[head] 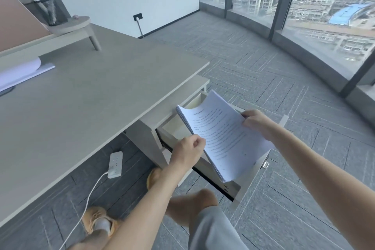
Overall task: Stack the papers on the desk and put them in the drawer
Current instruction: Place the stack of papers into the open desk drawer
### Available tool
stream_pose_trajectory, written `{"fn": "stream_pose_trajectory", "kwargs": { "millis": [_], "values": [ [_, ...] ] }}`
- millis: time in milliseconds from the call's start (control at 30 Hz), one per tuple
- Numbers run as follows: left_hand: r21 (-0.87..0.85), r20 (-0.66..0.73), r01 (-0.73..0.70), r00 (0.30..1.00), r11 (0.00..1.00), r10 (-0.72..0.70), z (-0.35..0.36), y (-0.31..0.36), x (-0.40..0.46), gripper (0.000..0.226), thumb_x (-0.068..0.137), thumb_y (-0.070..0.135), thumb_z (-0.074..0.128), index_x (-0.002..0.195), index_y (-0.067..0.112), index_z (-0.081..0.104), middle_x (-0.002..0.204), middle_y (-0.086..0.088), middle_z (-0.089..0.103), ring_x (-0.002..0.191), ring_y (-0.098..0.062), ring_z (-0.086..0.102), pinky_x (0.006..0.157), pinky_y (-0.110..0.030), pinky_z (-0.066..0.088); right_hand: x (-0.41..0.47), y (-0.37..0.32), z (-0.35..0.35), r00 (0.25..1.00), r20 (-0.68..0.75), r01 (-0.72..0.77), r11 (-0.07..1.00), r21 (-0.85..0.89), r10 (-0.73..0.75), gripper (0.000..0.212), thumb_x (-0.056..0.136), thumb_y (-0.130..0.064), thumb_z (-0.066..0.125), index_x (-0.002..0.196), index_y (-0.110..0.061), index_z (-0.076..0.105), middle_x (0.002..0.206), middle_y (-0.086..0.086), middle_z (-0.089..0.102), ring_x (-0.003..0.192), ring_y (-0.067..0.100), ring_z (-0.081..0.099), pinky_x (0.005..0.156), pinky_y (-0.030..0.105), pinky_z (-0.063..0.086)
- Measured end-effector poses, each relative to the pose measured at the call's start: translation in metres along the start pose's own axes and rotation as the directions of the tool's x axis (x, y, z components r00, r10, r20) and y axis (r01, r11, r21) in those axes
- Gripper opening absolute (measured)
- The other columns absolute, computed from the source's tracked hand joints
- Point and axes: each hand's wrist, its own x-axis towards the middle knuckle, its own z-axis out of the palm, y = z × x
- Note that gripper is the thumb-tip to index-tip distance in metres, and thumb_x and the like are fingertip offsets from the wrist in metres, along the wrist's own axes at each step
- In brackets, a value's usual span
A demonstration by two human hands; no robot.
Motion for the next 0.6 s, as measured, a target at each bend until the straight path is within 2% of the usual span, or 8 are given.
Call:
{"fn": "stream_pose_trajectory", "kwargs": {
  "millis": [67, 133, 200, 300, 400, 467, 600],
  "values": [
    [0.063, 0.058, -0.023, 0.998, 0.998, 0.019, 0.002, -0.006, 0.006, 0.045, 0.093, 0.045, 0.041, 0.082, 0.009, 0.066, 0.083, -0.01, 0.074, 0.086, -0.025, 0.069, 0.076, -0.042, 0.057, 0.012, 0.0, 0.003, 1.0, 0.009, 0.0, 1.0, -0.021, 0.0, 0.036, 0.08, 0.008, 0.048, 0.104, -0.004, 0.073, 0.099, 0.018, 0.07, 0.091, 0.033, 0.066, 0.073, 0.037, 0.055],
    [0.113, 0.099, -0.04, 0.995, 0.993, 0.029, 0.006, -0.011, 0.011, 0.049, 0.093, 0.047, 0.038, 0.082, 0.008, 0.065, 0.085, -0.011, 0.074, 0.087, -0.026, 0.069, 0.076, -0.042, 0.057, 0.024, 0.0, 0.008, 1.0, 0.004, 0.02, 0.998, -0.054, -0.019, 0.038, 0.079, 0.007, 0.05, 0.104, -0.004, 0.075, 0.105, 0.019, 0.072, 0.101, 0.037, 0.067, 0.079, 0.041, 0.056],
    [0.165, 0.141, -0.055, 0.99, 0.985, 0.031, 0.01, -0.012, 0.017, 0.047, 0.095, 0.043, 0.037, 0.076, 0.007, 0.061, 0.08, -0.01, 0.072, 0.081, -0.028, 0.068, 0.072, -0.037, 0.056, 0.034, 0.0, 0.014, 0.999, -0.023, 0.023, 0.994, -0.107, -0.026, 0.039, 0.079, 0.006, 0.051, 0.105, -0.008, 0.077, 0.107, 0.016, 0.072, 0.101, 0.034, 0.065, 0.078, 0.037, 0.052],
    [0.255, 0.194, -0.106, 0.979, 0.961, 0.057, 0.022, -0.009, 0.025, 0.044, 0.099, 0.035, 0.037, 0.069, 0.008, 0.054, 0.062, -0.005, 0.058, 0.066, -0.029, 0.06, 0.062, -0.032, 0.047, 0.046, 0.003, 0.024, 0.997, -0.064, 0.019, 0.984, -0.179, -0.031, 0.039, 0.078, 0.004, 0.052, 0.103, -0.01, 0.077, 0.103, 0.016, 0.073, 0.09, 0.028, 0.061, 0.069, 0.032, 0.045],
    [0.339, 0.253, -0.153, 0.965, 0.928, 0.066, 0.035, -0.008, 0.034, 0.043, 0.099, 0.034, 0.037, 0.076, 0.008, 0.061, 0.067, -0.006, 0.06, 0.069, -0.03, 0.062, 0.063, -0.033, 0.045, 0.055, 0.009, 0.033, 0.998, -0.062, 0.008, 0.977, -0.215, -0.022, 0.037, 0.077, 0.003, 0.05, 0.1, -0.008, 0.076, 0.097, 0.013, 0.071, 0.086, 0.026, 0.058, 0.06, 0.026, 0.04],
    [0.385, 0.298, -0.168, 0.953, 0.907, 0.049, 0.042, -0.009, 0.037, 0.044, 0.1, 0.037, 0.037, 0.075, 0.008, 0.06, 0.071, -0.006, 0.06, 0.069, -0.027, 0.058, 0.062, -0.032, 0.041, 0.061, 0.015, 0.037, 0.997, -0.065, 0.012, 0.969, -0.248, -0.029, 0.035, 0.077, 0.003, 0.05, 0.1, -0.006, 0.076, 0.099, 0.014, 0.071, 0.085, 0.025, 0.056, 0.058, 0.024, 0.039],
    [0.485, 0.371, -0.2, 0.928, 0.851, 0.007, 0.05, -0.007, 0.04, 0.045, 0.102, 0.041, 0.036, 0.074, 0.01, 0.053, 0.078, -0.011, 0.062, 0.075, -0.03, 0.058, 0.065, -0.034, 0.041, 0.071, 0.025, 0.045, 0.998, -0.063, 0.001, 0.952, -0.305, -0.021, 0.032, 0.08, -0.002, 0.05, 0.098, -0.01, 0.075, 0.096, 0.011, 0.07, 0.093, 0.029, 0.061, 0.069, 0.028, 0.045]
  ]
}}
